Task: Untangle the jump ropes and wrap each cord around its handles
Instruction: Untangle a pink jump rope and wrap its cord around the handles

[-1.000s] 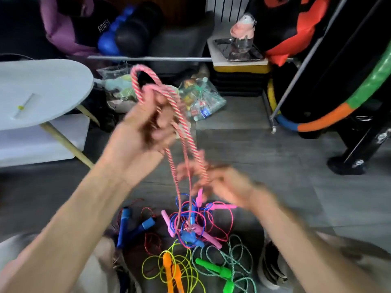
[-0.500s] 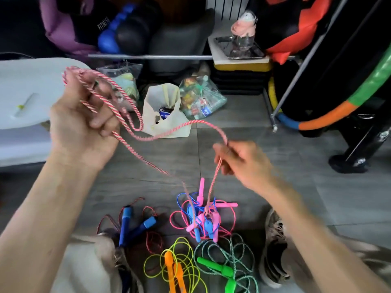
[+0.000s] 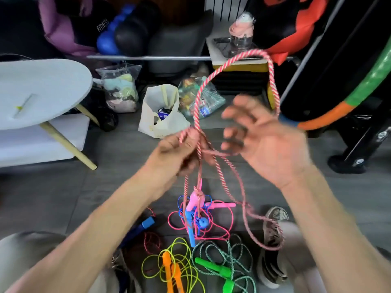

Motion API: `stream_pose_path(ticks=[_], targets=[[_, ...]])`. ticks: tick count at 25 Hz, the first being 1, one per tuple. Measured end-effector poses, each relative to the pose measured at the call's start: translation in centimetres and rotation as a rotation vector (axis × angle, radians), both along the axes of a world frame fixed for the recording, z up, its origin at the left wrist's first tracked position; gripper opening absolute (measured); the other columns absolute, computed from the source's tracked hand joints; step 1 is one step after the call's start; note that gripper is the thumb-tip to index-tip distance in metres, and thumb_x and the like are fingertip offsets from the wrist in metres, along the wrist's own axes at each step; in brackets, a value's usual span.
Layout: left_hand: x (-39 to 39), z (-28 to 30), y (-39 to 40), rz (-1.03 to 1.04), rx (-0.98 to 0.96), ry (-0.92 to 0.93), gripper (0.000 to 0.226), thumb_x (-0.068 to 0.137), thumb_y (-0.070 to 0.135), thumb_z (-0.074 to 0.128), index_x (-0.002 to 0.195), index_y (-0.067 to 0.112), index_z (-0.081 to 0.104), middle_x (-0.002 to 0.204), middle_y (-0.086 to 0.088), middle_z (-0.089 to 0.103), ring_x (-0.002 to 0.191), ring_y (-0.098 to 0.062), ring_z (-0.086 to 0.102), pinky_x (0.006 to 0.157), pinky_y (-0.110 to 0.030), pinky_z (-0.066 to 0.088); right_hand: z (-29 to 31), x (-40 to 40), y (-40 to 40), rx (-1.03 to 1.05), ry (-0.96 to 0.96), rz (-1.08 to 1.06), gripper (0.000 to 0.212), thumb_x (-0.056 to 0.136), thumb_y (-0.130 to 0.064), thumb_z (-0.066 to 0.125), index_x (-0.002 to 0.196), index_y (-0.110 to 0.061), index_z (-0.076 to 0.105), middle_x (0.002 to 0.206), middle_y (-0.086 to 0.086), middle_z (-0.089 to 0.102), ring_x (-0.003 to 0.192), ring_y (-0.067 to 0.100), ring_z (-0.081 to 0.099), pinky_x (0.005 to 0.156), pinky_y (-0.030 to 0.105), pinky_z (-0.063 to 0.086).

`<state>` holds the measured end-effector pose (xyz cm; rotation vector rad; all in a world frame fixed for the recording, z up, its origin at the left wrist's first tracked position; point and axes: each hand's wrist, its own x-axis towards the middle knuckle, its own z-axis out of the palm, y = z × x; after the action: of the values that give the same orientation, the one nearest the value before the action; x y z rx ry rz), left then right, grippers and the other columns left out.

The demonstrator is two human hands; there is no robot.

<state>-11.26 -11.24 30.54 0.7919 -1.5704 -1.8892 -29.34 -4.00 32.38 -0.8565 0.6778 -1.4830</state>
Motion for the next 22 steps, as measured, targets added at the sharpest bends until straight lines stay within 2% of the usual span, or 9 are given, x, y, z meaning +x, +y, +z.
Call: stream_pose_path(ticks=[3, 5, 7, 10, 12, 14, 17, 19, 22], targets=[[0.4, 1.1, -1.2, 0.093, 0.294, 0.284, 0.022, 0.094, 0.031, 0.042, 0.081, 0.015, 0.05, 0.064, -0.004, 0.063, 0.044, -0.007, 0.039, 0.038, -0.015, 0.021, -5.3, 2.9, -0.2, 0.248, 0.517, 0.034, 0.049, 0.06, 0.004, 0.059, 0.106, -0.012, 0.063, 0.096, 0.006, 0.071, 0.081, 0.015, 0.065, 0.07, 0.028, 0.053], [0.8, 1.5, -1.6, 0.09, 0.421, 0.416, 0.024, 0.098, 0.03, 0.037, 0.083, 0.016, 0.05, 0.066, -0.002, 0.059, 0.046, -0.004, 0.04, 0.039, -0.012, 0.023, -7.6, 4.8, -0.3, 0.286, 0.623, 0.086, 0.046, 0.066, -0.002, 0.066, 0.108, -0.02, 0.064, 0.106, 0.012, 0.072, 0.098, 0.02, 0.067, 0.088, 0.039, 0.055], [1.3, 1.9, -1.9, 0.07, 0.473, 0.508, 0.027, 0.101, 0.028, 0.032, 0.084, 0.017, 0.05, 0.069, 0.0, 0.056, 0.049, -0.003, 0.042, 0.04, -0.01, 0.029, -9.0, 5.6, -0.3, 0.266, 0.726, 0.037, 0.033, 0.075, -0.013, 0.069, 0.106, -0.023, 0.066, 0.107, 0.005, 0.074, 0.105, 0.018, 0.068, 0.095, 0.041, 0.052], [2.4, 2.5, -2.7, 0.04, 0.516, 0.64, 0.029, 0.104, 0.028, 0.028, 0.086, 0.017, 0.049, 0.074, 0.001, 0.057, 0.051, -0.002, 0.044, 0.042, -0.01, 0.036, -10.4, 5.6, -0.3, 0.316, 0.817, -0.249, 0.009, 0.087, -0.014, 0.065, 0.092, -0.019, 0.072, 0.089, -0.003, 0.075, 0.084, 0.013, 0.07, 0.086, 0.039, 0.055], [3.0, 2.8, -3.2, 0.037, 0.53, 0.716, 0.031, 0.105, 0.028, 0.027, 0.088, 0.016, 0.05, 0.078, -0.001, 0.059, 0.053, -0.003, 0.047, 0.044, -0.01, 0.039, -10.6, 5.7, -0.3, 0.355, 0.91, -0.348, 0.005, 0.091, -0.019, 0.064, 0.091, -0.018, 0.068, 0.089, 0.0, 0.073, 0.084, 0.016, 0.068, 0.081, 0.034, 0.054], [3.1, 2.9, -2.9, 0.039, 0.537, 0.72, 0.031, 0.105, 0.028, 0.027, 0.09, 0.016, 0.051, 0.08, -0.002, 0.06, 0.054, -0.003, 0.047, 0.045, -0.01, 0.039, -10.4, 6.1, -0.3, 0.413, 0.933, -0.482, 0.014, 0.088, -0.019, 0.066, 0.099, -0.026, 0.059, 0.105, -0.005, 0.065, 0.093, 0.007, 0.063, 0.076, 0.018, 0.048], [2.5, 3.0, -1.5, 0.068, 0.52, 0.609, 0.027, 0.102, 0.027, 0.031, 0.089, 0.017, 0.052, 0.079, -0.002, 0.063, 0.051, -0.004, 0.046, 0.044, -0.01, 0.037, -10.2, 7.2, -0.2, 0.444, 0.741, -0.507, 0.043, 0.078, -0.006, 0.062, 0.105, -0.037, 0.05, 0.114, -0.017, 0.058, 0.098, 0.005, 0.061, 0.075, 0.018, 0.05], [2.1, 3.1, -0.7, 0.083, 0.512, 0.55, 0.027, 0.102, 0.028, 0.03, 0.089, 0.017, 0.052, 0.076, -0.003, 0.067, 0.048, -0.004, 0.047, 0.043, -0.01, 0.036, -11.1, 8.5, -0.1, 0.413, 0.669, -0.314, 0.04, 0.079, -0.003, 0.065, 0.105, -0.032, 0.055, 0.104, -0.013, 0.068, 0.091, 0.007, 0.068, 0.08, 0.026, 0.055], [2.0, 3.2, -0.4, 0.103, 0.498, 0.509, 0.025, 0.102, 0.028, 0.031, 0.091, 0.018, 0.052, 0.075, -0.004, 0.068, 0.047, -0.004, 0.046, 0.042, -0.01, 0.037, -12.1, 9.8, -0.1, 0.338, 0.892, -0.286, 0.019, 0.084, -0.02, 0.067, 0.102, -0.025, 0.063, 0.092, 0.001, 0.073, 0.079, 0.012, 0.071, 0.078, 0.029, 0.056]])
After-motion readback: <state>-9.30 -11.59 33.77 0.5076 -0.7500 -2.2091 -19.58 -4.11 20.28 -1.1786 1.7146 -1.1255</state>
